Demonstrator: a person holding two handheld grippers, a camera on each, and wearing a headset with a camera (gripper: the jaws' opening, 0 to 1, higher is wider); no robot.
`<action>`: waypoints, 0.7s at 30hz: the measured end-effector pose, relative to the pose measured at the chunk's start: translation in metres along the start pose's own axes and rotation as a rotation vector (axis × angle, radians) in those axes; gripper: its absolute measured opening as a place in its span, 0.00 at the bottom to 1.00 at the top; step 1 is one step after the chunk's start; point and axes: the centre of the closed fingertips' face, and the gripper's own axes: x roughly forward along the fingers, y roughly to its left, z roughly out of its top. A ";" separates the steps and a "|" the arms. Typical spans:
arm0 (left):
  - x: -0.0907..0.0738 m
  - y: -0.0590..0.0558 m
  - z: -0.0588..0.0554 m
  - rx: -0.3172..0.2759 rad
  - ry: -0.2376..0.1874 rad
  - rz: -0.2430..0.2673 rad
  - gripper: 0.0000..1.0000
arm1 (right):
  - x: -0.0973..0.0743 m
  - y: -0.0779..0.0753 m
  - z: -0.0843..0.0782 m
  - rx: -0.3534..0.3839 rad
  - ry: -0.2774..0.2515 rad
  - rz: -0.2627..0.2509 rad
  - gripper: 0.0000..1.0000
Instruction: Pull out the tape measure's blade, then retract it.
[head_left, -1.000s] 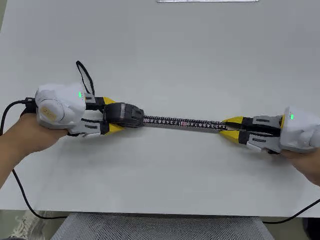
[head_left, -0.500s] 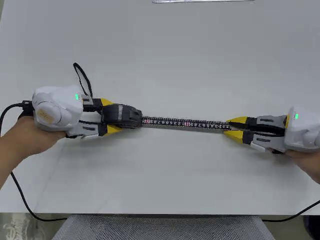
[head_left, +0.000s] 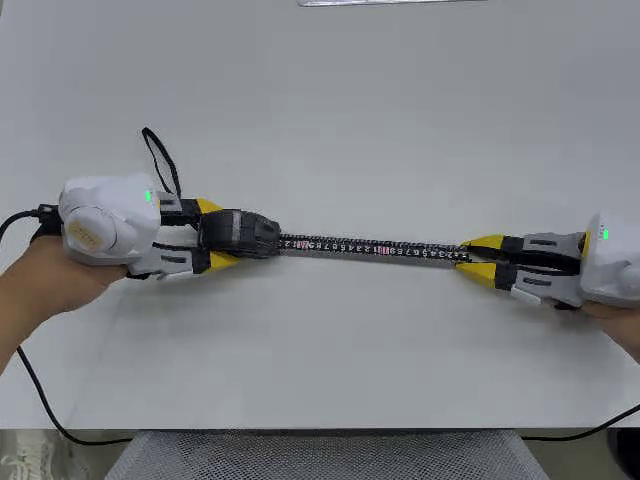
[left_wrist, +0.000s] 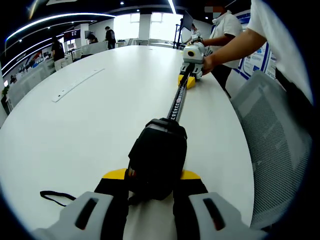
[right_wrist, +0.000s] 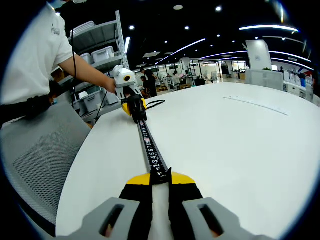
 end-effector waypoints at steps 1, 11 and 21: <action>0.000 0.000 0.000 0.000 0.000 0.000 0.30 | -0.002 0.000 0.000 0.001 0.001 0.000 0.08; 0.000 0.000 0.000 0.001 0.003 0.001 0.30 | -0.010 -0.001 -0.003 0.006 0.000 -0.011 0.08; 0.000 0.000 -0.001 -0.006 0.003 0.001 0.30 | -0.013 -0.004 -0.004 -0.003 0.008 -0.013 0.08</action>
